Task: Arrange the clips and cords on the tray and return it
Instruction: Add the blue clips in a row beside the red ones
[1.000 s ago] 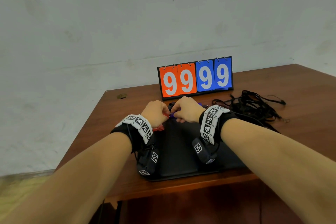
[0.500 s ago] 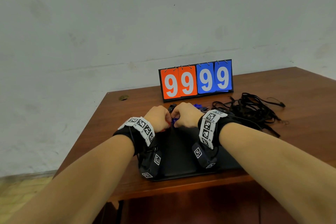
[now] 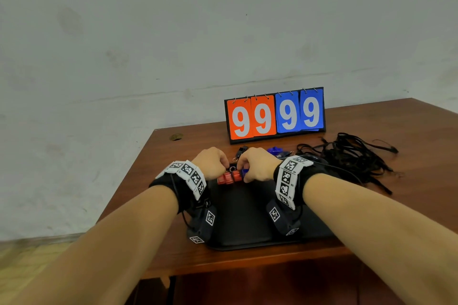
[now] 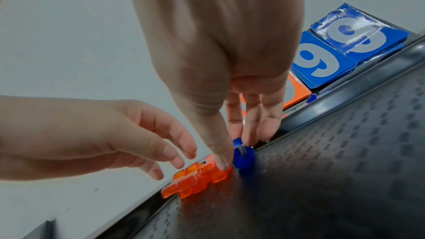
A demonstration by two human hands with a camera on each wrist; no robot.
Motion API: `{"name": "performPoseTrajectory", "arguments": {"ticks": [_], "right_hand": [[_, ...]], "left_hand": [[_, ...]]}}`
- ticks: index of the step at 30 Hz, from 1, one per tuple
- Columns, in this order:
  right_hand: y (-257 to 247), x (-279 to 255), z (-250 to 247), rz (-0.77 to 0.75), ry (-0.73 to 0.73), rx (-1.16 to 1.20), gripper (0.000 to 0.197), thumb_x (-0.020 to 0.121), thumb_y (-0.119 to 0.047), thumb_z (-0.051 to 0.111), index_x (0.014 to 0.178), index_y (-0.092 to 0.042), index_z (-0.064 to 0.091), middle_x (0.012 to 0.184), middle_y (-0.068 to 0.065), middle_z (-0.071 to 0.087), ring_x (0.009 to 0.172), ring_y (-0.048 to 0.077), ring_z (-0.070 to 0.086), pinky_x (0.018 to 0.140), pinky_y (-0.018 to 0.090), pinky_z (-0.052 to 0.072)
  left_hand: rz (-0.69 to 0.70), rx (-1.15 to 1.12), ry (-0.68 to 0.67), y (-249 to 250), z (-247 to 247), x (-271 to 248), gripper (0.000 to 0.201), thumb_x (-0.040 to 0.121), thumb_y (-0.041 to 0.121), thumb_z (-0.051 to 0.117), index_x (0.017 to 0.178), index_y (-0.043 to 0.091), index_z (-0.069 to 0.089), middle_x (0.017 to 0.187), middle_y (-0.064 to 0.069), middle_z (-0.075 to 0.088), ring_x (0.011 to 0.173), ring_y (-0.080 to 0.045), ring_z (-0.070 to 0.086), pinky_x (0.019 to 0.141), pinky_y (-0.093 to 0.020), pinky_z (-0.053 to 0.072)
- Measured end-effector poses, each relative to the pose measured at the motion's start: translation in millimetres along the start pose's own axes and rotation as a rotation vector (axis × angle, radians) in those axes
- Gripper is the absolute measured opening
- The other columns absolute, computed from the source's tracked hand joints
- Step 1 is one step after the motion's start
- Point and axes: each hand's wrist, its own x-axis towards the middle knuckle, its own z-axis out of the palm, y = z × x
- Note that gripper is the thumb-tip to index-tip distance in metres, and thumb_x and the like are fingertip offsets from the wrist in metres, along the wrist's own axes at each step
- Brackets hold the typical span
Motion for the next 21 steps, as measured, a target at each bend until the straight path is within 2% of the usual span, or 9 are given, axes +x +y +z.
{"name": "performPoseTrajectory", "arguments": {"ticks": [2, 4, 6, 8, 11, 15, 21], "right_hand": [[0.2, 0.5, 0.8, 0.006, 0.006, 0.027, 0.044, 0.077, -0.019, 0.081, 0.118, -0.016, 0.067, 0.116, 0.000, 0.062, 0.108, 0.020, 0.059, 0.093, 0.034, 0.051], [-0.4, 1.2, 1.8, 0.003, 0.010, 0.044, 0.043, 0.077, -0.023, 0.080, 0.118, -0.018, 0.066, 0.109, -0.004, 0.057, 0.106, 0.018, 0.057, 0.088, 0.030, 0.049], [-1.8, 2.2, 2.6, -0.006, 0.004, 0.047, 0.041, 0.079, -0.026, 0.079, 0.117, -0.019, 0.066, 0.105, -0.007, 0.055, 0.100, 0.014, 0.055, 0.082, 0.027, 0.044], [-2.7, 3.4, 3.5, -0.017, -0.003, 0.048, 0.037, 0.080, -0.027, 0.078, 0.115, -0.020, 0.068, 0.103, -0.008, 0.056, 0.096, 0.012, 0.054, 0.078, 0.025, 0.040], [-4.4, 5.8, 5.3, -0.029, -0.004, 0.035, 0.029, 0.081, -0.026, 0.077, 0.109, -0.021, 0.071, 0.102, -0.007, 0.059, 0.094, 0.012, 0.055, 0.076, 0.023, 0.039], [-5.0, 7.4, 7.0, -0.036, -0.005, 0.007, 0.028, 0.082, -0.026, 0.076, 0.109, -0.021, 0.071, 0.100, -0.007, 0.059, 0.091, 0.012, 0.055, 0.075, 0.023, 0.040], [-5.3, 9.5, 8.3, -0.040, -0.004, 0.005, 0.032, 0.082, -0.024, 0.076, 0.113, -0.020, 0.071, 0.112, -0.002, 0.065, 0.098, 0.014, 0.059, 0.080, 0.024, 0.044]], "left_hand": [[-0.017, 0.011, -0.008, -6.3, 1.3, 0.8, 0.027, 0.087, 0.006, 0.058, 0.105, 0.020, 0.072, 0.112, 0.000, 0.070, 0.103, -0.016, 0.065, 0.092, -0.030, 0.053], [-0.028, 0.009, -0.020, -8.5, 2.8, 0.7, 0.021, 0.087, 0.017, 0.064, 0.107, 0.020, 0.070, 0.110, 0.000, 0.070, 0.099, -0.015, 0.065, 0.090, -0.031, 0.054], [-0.033, 0.012, -0.048, -9.2, 4.3, 0.4, 0.032, 0.082, 0.031, 0.074, 0.111, 0.019, 0.067, 0.108, 0.002, 0.068, 0.097, -0.015, 0.064, 0.087, -0.031, 0.054], [-0.030, 0.029, -0.072, -9.2, 4.8, 0.6, 0.046, 0.075, 0.038, 0.080, 0.115, 0.020, 0.065, 0.110, 0.003, 0.066, 0.098, -0.015, 0.063, 0.087, -0.031, 0.054], [-0.008, 0.046, -0.073, -9.7, 5.0, 0.1, 0.051, 0.074, 0.031, 0.083, 0.119, 0.017, 0.064, 0.114, 0.001, 0.064, 0.102, -0.017, 0.062, 0.088, -0.030, 0.052], [0.006, 0.055, -0.061, -13.4, 6.9, 1.0, 0.039, 0.077, 0.026, 0.083, 0.112, 0.019, 0.069, 0.112, 0.001, 0.067, 0.096, -0.016, 0.062, 0.083, -0.026, 0.050], [0.013, 0.051, -0.040, -16.6, 8.0, 2.7, 0.033, 0.076, 0.025, 0.084, 0.106, 0.019, 0.072, 0.109, 0.001, 0.068, 0.089, -0.015, 0.064, 0.081, -0.028, 0.053]]}}
